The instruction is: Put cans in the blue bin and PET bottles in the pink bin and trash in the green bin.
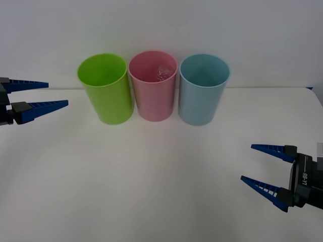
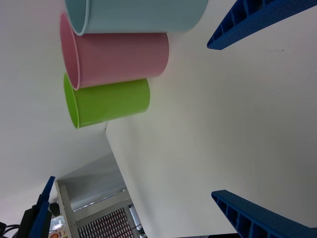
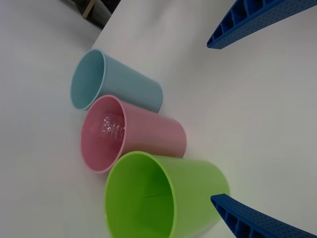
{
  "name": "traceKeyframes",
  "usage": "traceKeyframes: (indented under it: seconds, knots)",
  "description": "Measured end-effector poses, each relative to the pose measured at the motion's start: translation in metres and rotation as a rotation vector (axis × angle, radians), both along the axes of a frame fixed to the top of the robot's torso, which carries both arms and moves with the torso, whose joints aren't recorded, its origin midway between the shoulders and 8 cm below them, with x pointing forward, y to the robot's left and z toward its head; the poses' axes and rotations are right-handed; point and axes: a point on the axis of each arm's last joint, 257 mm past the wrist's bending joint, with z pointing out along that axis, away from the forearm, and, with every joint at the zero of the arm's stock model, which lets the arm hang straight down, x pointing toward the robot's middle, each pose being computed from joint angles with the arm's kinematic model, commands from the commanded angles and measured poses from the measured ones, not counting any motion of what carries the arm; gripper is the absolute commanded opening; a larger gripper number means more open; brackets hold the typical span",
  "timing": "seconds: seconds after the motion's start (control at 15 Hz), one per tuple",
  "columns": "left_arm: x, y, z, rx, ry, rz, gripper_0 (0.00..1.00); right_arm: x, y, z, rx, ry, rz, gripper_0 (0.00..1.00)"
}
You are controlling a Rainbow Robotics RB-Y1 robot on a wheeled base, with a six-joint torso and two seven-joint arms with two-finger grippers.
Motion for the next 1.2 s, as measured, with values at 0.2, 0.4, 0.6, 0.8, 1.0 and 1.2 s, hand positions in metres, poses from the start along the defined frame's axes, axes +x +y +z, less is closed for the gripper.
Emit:
traceKeyframes:
  seconds: [0.2,0.4,0.6,0.8,1.0,1.2]
  knots:
    - [-0.022,0.002,-0.024,-0.034,0.051,0.016,1.0,0.0,0.0,0.0,0.0,0.0,0.0,0.98]
    - [-0.049,-0.001,-0.052,-0.057,0.092,0.022,1.0,0.0,0.0,0.0,0.0,0.0,0.0,0.98]
    - [-0.08,0.004,-0.075,-0.017,0.121,0.019,1.0,0.0,0.0,0.0,0.0,0.0,0.0,0.98]
    - [-0.107,0.002,-0.1,-0.017,0.154,0.051,1.0,0.0,0.0,0.0,0.0,0.0,0.0,0.98]
    - [-0.128,-0.005,-0.123,-0.058,0.189,0.105,1.0,0.0,0.0,0.0,0.0,0.0,0.0,0.98]
    - [-0.132,-0.003,-0.138,-0.018,0.161,0.145,1.0,0.0,0.0,0.0,0.0,0.0,0.0,0.98]
